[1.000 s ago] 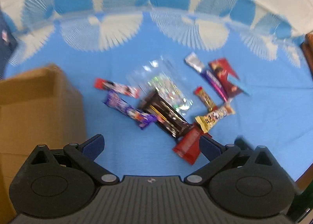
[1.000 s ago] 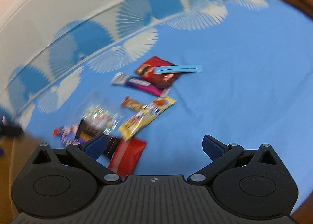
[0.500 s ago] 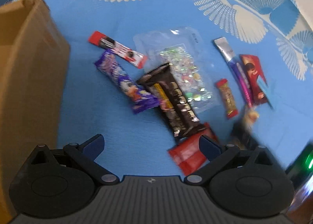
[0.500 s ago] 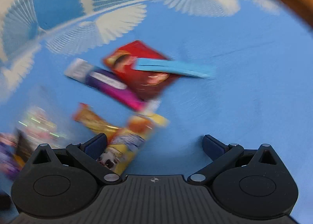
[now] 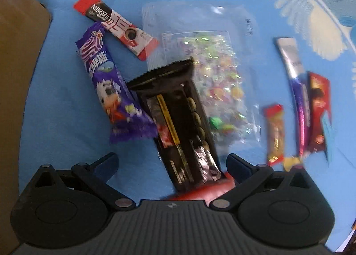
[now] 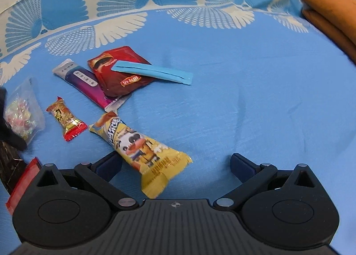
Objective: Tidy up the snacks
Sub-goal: 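Grasp the dark chocolate bar with the left tool while the right tool grasps the yellow wafer stick, then carry the chocolate bar in the left tool while the right tool carries the wafer stick to the box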
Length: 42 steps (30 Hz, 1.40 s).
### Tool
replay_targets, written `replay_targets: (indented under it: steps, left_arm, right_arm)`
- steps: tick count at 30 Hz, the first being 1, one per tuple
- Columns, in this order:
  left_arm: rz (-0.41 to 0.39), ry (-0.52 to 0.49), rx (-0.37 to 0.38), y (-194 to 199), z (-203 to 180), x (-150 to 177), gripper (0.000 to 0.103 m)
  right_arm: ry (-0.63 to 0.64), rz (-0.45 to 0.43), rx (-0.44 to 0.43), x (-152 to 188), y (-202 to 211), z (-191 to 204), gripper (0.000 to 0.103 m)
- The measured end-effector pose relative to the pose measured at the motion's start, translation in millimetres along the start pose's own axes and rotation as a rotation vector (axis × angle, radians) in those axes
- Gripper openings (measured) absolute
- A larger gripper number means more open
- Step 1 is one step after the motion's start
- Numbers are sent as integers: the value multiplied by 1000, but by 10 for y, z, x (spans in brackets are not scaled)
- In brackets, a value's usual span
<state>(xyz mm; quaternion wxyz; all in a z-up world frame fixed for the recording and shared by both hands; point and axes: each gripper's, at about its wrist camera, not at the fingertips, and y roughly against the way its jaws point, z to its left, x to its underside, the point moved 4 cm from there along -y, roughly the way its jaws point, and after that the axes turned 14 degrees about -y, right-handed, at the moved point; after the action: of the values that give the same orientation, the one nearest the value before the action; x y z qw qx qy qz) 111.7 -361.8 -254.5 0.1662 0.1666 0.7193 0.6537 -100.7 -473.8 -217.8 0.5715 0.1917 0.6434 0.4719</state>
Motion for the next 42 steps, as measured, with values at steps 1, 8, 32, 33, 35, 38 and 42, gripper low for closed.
replay_targets:
  steps: [1, 8, 32, 33, 35, 38, 42]
  left_arm:
    - [12, 5, -10, 4, -13, -16, 103]
    - [25, -169, -87, 71, -210, -98, 93]
    - [-209, -505, 24, 959, 511, 1472, 44]
    - [-208, -508, 18, 945, 521, 1477, 44]
    - [-200, -512, 13, 888, 538, 1461, 44]
    - [-186, -518, -1, 767, 527, 1397, 44]
    - [-153, -521, -17, 564, 497, 1301, 44]
  right_arm:
    - [12, -6, -9, -9, -17, 26, 103]
    - [125, -11, -79, 14, 48, 131, 88]
    - [30, 30, -43, 639, 1085, -70, 2]
    - [40, 15, -22, 632, 1106, -80, 4]
    - [55, -12, -18, 604, 1163, -93, 22]
    - [134, -85, -8, 499, 1208, -52, 87]
    - [380, -1, -63, 381, 874, 143, 85]
